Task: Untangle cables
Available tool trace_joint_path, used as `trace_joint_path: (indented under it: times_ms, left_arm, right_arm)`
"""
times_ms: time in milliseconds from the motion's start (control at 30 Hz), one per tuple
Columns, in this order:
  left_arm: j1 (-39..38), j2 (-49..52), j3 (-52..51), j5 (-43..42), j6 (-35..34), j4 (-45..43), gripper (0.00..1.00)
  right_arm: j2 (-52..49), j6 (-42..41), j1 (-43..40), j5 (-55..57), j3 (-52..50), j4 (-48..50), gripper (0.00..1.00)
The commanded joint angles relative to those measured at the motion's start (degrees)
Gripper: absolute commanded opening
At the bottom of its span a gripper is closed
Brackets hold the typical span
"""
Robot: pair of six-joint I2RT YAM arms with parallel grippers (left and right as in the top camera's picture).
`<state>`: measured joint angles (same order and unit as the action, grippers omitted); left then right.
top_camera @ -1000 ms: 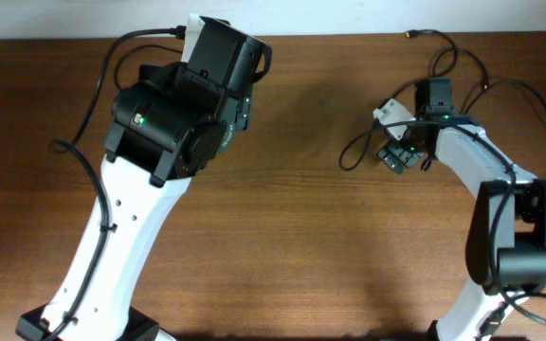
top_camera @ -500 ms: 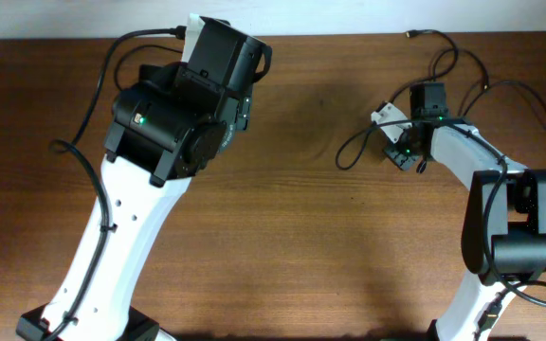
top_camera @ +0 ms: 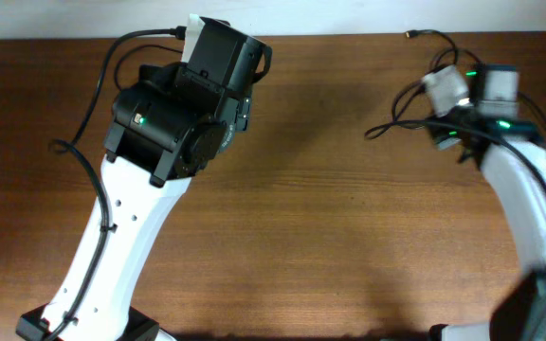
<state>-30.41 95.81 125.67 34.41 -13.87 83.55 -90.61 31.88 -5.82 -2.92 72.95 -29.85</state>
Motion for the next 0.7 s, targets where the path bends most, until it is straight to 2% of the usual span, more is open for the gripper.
trace_joint_path:
  times_ms: [0, 267, 367, 667]
  left_arm:
    - [0.1, 0.0, -0.1, -0.4, 0.7, 0.4, 0.99]
    - [0.1, 0.0, -0.1, -0.4, 0.7, 2.5, 0.99]
    - [0.1, 0.0, -0.1, -0.3, 0.7, 2.5, 0.99]
    - [0.1, 0.0, -0.1, -0.3, 0.7, 2.5, 0.99]
  right_arm:
    - [7.7, -6.5, -4.0, -0.5, 0.1, -0.1, 0.04]
    - [8.0, -12.4, -15.9, -2.7, -2.2, -5.0, 0.04]
    - [6.9, -15.7, -17.4, -2.9, -3.3, -4.2, 0.04]
    - [3.6, -16.3, -17.4, -6.5, -6.8, -1.7, 0.04]
